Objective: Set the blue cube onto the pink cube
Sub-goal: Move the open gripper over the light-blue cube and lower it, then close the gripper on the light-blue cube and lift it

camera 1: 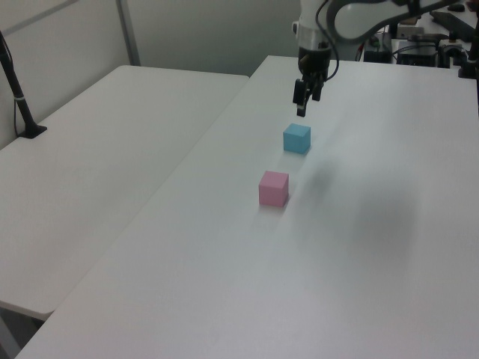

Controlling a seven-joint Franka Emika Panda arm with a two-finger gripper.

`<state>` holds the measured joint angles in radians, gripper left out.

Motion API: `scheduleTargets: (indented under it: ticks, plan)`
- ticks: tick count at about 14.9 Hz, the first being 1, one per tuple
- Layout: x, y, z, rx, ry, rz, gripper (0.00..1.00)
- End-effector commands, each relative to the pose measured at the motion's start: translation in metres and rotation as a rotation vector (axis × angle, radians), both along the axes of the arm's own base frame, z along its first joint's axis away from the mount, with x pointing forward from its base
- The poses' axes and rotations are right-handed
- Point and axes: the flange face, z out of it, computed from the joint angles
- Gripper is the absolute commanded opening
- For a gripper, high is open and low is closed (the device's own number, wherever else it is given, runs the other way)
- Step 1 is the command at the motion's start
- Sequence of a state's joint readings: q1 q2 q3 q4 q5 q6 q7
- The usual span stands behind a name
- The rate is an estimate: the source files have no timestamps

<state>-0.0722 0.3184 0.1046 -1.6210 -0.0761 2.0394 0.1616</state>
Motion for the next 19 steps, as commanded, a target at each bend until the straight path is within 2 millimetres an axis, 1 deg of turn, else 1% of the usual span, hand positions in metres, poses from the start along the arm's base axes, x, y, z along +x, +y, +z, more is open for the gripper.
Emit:
scheduleTargets:
  ticks: [1, 2, 3, 5, 6, 7, 8, 9, 10, 11, 12, 13, 14, 16, 18, 19]
  plan:
    - [0.028, -0.027, -0.051, -0.043, -0.065, 0.014, 1.00]
    - [0.034, -0.039, -0.070, -0.065, -0.073, 0.007, 1.00]
    - [0.036, -0.040, -0.080, -0.068, -0.070, 0.011, 1.00]
    - [0.038, -0.053, -0.092, -0.089, -0.072, 0.006, 1.00]
    - [0.039, -0.056, -0.094, -0.102, -0.081, 0.011, 1.00]
    - [0.040, -0.056, -0.102, -0.108, -0.079, 0.016, 1.00]
    - [0.042, -0.056, -0.107, -0.109, -0.082, 0.019, 1.00]
    - [0.042, -0.055, -0.112, -0.110, -0.082, 0.024, 0.89]
    - [0.043, -0.055, -0.118, -0.112, -0.082, 0.025, 0.72]
    - [0.044, -0.053, -0.119, -0.113, -0.087, 0.026, 0.58]
    - [0.044, -0.050, -0.119, -0.113, -0.091, 0.028, 0.48]
    - [0.044, -0.046, -0.117, -0.108, -0.093, 0.029, 0.41]
    - [0.044, -0.043, -0.108, -0.105, -0.104, 0.032, 0.34]
    - [0.040, -0.031, -0.076, -0.096, -0.137, 0.038, 0.35]
    - [0.032, 0.010, -0.055, -0.090, -0.144, 0.062, 0.37]
    - [0.028, 0.029, -0.050, -0.085, -0.136, 0.055, 0.38]
